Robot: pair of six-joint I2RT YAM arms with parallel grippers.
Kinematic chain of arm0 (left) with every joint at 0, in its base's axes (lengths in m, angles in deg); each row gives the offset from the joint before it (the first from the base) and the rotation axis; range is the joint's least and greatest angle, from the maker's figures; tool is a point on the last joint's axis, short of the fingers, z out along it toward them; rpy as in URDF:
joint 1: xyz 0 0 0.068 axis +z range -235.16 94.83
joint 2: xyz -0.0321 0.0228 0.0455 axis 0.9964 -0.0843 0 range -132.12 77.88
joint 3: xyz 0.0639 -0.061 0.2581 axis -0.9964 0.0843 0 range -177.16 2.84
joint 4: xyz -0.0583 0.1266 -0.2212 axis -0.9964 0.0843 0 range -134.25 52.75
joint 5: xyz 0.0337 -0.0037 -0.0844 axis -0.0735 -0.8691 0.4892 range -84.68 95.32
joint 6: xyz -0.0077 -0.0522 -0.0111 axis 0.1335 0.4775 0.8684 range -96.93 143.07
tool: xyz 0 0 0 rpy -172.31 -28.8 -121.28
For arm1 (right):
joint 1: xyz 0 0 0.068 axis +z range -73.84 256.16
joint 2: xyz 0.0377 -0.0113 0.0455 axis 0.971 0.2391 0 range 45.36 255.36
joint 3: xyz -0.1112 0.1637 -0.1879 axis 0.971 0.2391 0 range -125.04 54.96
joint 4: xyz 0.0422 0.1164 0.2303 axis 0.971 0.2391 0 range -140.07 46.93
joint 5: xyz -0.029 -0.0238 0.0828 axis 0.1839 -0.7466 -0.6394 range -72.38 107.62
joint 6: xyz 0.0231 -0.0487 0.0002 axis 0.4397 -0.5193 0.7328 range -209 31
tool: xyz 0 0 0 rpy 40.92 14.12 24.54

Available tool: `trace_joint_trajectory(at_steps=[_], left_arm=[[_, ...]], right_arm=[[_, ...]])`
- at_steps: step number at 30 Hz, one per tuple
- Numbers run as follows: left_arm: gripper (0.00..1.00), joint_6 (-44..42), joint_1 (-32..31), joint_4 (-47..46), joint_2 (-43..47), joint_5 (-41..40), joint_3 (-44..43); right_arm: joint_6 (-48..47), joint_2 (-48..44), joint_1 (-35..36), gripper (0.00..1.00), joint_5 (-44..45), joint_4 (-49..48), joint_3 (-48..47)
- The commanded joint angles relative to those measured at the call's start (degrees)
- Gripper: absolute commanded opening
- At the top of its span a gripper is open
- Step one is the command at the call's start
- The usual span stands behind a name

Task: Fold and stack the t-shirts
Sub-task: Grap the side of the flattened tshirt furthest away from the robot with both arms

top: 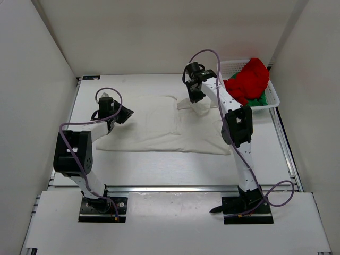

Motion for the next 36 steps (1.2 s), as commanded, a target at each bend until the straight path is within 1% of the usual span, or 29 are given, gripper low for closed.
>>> trace_joint_trajectory(at_steps=[1,3,4,7,8,11,15,16,18,21,25,27,29,31,36], left_arm=[[0.37,0.0,-0.1,-0.8,3.3,0.6,0.9],[0.36,0.3,0.4,-1.3,3.9,0.9,2.3],[0.37,-0.1,0.6,-1.2,4.5,0.7,2.3],[0.37,0.4,1.3,-1.6,5.6,0.1,3.8],[0.37,0.2,1.6,-1.8,5.7,0.4,3.9],[0.37,0.4,1.8,-1.2,5.1,0.4,2.6],[0.37,0.4,1.3,-0.7,3.7,-0.5,-0.2],[0.36,0.4,1.0,-0.6,3.2,-0.7,-1.1],[0.37,0.2,1.1,-0.3,2.3,-0.4,-1.3],[0.37,0.0,0.8,-0.5,2.1,-0.8,-1.7],[0.37,-0.1,1.1,-0.4,1.5,-0.5,-1.4],[0.37,-0.1,1.0,-0.6,1.2,-0.6,-1.4],[0.37,-0.2,0.3,-0.7,1.1,-0.3,-1.1],[0.37,-0.3,0.3,-0.6,1.1,-0.9,-1.7],[0.37,-0.3,0.3,-0.3,1.2,-0.4,-1.5]], right_arm=[[-0.9,-4.0,-0.7,0.14,-0.6,0.9,2.5],[-0.9,-5.7,-1.2,0.12,-4.1,0.5,5.6],[-1.3,-6.2,-0.8,0.13,-4.4,0.3,6.7],[-1.8,-8.1,-0.2,0.2,-3.3,0.1,7.6],[-1.5,-8.8,-1.3,0.24,-3.1,-0.1,7.3],[0.1,-10.4,-4.0,0.24,-4.7,-2.0,7.8],[0.9,-12.7,-6.0,0.24,-5.9,-5.5,15.3],[1.3,-12.7,-6.3,0.25,-6.5,-6.7,16.3],[2.2,-12.8,-7.6,0.24,-8.7,-8.0,18.2],[3.7,-14.9,-8.9,0.24,-11.7,-12.0,23.6],[6.4,-17.5,-10.7,0.25,-20.5,-18.7,31.0],[8.1,-20.1,-11.1,0.27,-24.2,-25.4,36.6],[9.8,-20.8,-11.4,0.28,-25.7,-28.4,39.4],[10.9,-21.4,-12.0,0.29,-27.0,-30.6,40.8],[12.3,-22.0,-12.7,0.28,-29.9,-34.5,42.8]])
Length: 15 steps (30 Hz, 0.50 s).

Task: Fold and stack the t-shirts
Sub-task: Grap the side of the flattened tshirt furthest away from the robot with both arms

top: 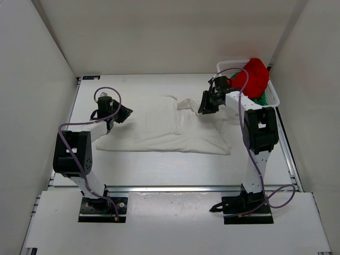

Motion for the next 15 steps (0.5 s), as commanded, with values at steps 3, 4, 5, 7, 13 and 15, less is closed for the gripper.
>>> trace_joint_trajectory(at_steps=[3,4,5,7,13,15], left_arm=[[0.36,-0.4,-0.5,-0.5,0.3,-0.8,-1.5],[0.37,-0.6,-0.4,-0.6,0.1,-0.6,-1.5],[0.37,-0.4,0.1,-0.4,0.0,-0.4,-1.5],[0.37,-0.3,-0.3,-0.4,-0.1,-0.9,-1.6],[0.36,-0.5,0.0,-0.3,-0.6,-0.8,-2.3],[0.37,-0.6,-0.3,0.1,-0.6,-0.4,-2.3]], right_arm=[[3.1,-3.9,-1.0,0.29,-2.6,-8.0,0.6],[2.7,-3.4,-0.9,0.29,-2.2,-7.3,0.1],[3.1,-2.7,-0.9,0.29,-1.8,-7.1,-0.8],[2.5,-1.0,-1.0,0.29,0.7,-4.7,-2.9],[2.9,-0.3,-0.6,0.29,5.4,-3.5,-3.6],[2.7,0.2,-0.3,0.29,6.6,-2.5,-4.0]])
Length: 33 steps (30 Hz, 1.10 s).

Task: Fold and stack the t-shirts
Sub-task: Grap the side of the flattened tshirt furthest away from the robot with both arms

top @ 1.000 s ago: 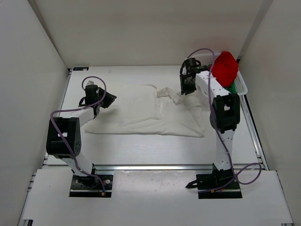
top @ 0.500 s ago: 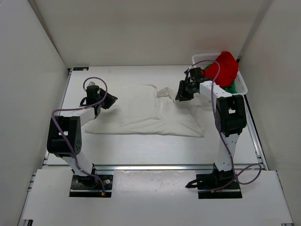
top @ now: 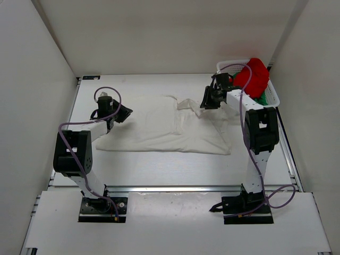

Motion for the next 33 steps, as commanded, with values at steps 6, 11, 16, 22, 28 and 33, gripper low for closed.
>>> trace_joint_trajectory(at_steps=[6,11,16,22,28,33], left_arm=[[0.37,-0.4,-0.1,-0.2,-0.8,-0.7,-2.7],[0.37,-0.9,-0.3,0.1,-0.7,-0.9,-2.6],[0.37,-0.5,-0.1,0.0,-1.0,-0.8,-2.7],[0.37,-0.9,1.0,0.6,-1.9,-1.6,-4.2],[0.37,-2.3,2.8,3.2,-4.0,-4.5,-9.1],[0.37,-4.1,5.9,6.1,-6.4,-6.9,-14.0]], right_arm=[[0.4,3.2,0.2,0.29,2.7,0.6,-3.0],[1.2,4.4,-0.1,0.3,0.7,-0.8,-3.7],[2.4,3.0,-0.7,0.29,-2.9,-4.9,-0.8],[2.3,1.6,-0.3,0.11,-3.0,-5.7,-0.4],[1.5,2.2,-0.5,0.0,-2.4,-3.5,-4.5],[0.5,1.7,-0.8,0.0,-1.7,-2.0,-6.8]])
